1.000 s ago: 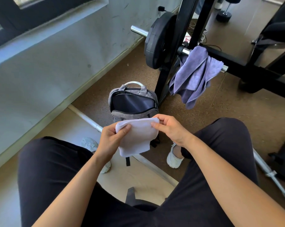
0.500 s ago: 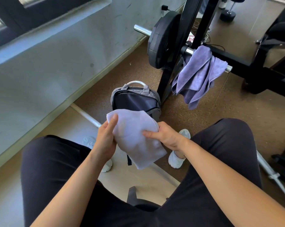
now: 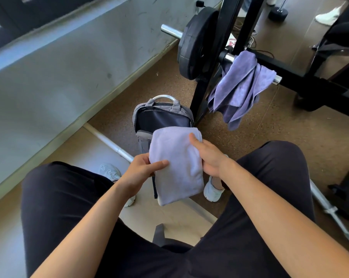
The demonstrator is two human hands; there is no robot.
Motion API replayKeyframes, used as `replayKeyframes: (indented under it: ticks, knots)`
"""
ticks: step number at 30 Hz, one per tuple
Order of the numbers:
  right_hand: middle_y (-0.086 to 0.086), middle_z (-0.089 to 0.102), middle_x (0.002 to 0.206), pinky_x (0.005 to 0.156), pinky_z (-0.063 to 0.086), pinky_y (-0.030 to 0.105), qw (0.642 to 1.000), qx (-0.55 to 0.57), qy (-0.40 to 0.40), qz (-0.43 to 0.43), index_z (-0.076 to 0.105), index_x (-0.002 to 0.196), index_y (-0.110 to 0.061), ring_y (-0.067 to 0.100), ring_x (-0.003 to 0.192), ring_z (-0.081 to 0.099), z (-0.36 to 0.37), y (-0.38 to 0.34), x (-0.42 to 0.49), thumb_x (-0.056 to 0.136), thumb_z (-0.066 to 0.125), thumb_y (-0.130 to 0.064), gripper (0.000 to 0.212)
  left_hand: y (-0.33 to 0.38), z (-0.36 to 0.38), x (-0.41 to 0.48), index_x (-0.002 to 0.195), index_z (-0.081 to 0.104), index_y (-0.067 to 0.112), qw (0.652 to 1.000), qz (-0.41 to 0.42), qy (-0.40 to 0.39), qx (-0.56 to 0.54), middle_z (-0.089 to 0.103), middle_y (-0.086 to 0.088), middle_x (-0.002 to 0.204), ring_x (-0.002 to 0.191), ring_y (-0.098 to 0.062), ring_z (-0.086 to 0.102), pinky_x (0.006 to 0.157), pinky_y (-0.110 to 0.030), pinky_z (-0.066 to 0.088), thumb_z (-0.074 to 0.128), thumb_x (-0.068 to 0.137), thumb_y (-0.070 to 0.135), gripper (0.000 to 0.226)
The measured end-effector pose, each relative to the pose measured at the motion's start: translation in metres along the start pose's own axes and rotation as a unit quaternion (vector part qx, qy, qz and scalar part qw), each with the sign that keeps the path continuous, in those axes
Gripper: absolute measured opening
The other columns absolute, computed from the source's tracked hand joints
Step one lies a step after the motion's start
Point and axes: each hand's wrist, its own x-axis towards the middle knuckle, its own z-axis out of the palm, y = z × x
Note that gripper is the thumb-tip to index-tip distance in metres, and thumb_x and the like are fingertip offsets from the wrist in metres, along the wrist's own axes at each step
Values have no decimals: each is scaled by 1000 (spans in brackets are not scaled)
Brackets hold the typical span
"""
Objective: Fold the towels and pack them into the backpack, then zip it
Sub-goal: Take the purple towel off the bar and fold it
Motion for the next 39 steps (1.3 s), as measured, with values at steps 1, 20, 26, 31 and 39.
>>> replayKeyframes:
  ticks: [1,20,26,31,39]
  knots:
    - [12,73,122,95,56,37,1000,-15,-7,10,68,121,-10,26,114,69,-1,0,1,102,48,-46,45,1,0,0,114,73,3,1000,7,14,-15,77,-17,113,107,-34,73,104,-57,51,82,84,27,40]
    - [7,74,106,75,55,30,961,-215,92,-148,73,93,-18,19,94,72,-5,12,5,87,78,-17,9,-8,-2,7,93,80,17,987,44,151,27,79,6,85,79,-1,72,69,-17,51,86,82,20,13]
    - [-18,36,156,109,28,30,865,-411,128,-260,78,91,-23,10,143,24,-10,8,12,76,81,-50,31,-4,-13,8,97,80,40,947,161,233,150,44,25,151,145,-6,22,109,-35,29,88,78,43,21]
    - [1,64,138,103,51,31,954,-210,19,-212,72,122,-13,15,127,60,-6,5,1,76,80,-35,51,7,-5,-5,94,80,38,964,177,196,4,74,14,113,115,-9,64,93,-43,52,78,78,48,19]
    - [13,75,111,82,59,32,995,-21,26,-96,71,111,-6,24,100,72,3,11,7,96,65,-20,21,7,-1,1,116,68,19,987,79,124,-63,76,-12,110,99,-23,73,80,-37,59,73,93,26,25]
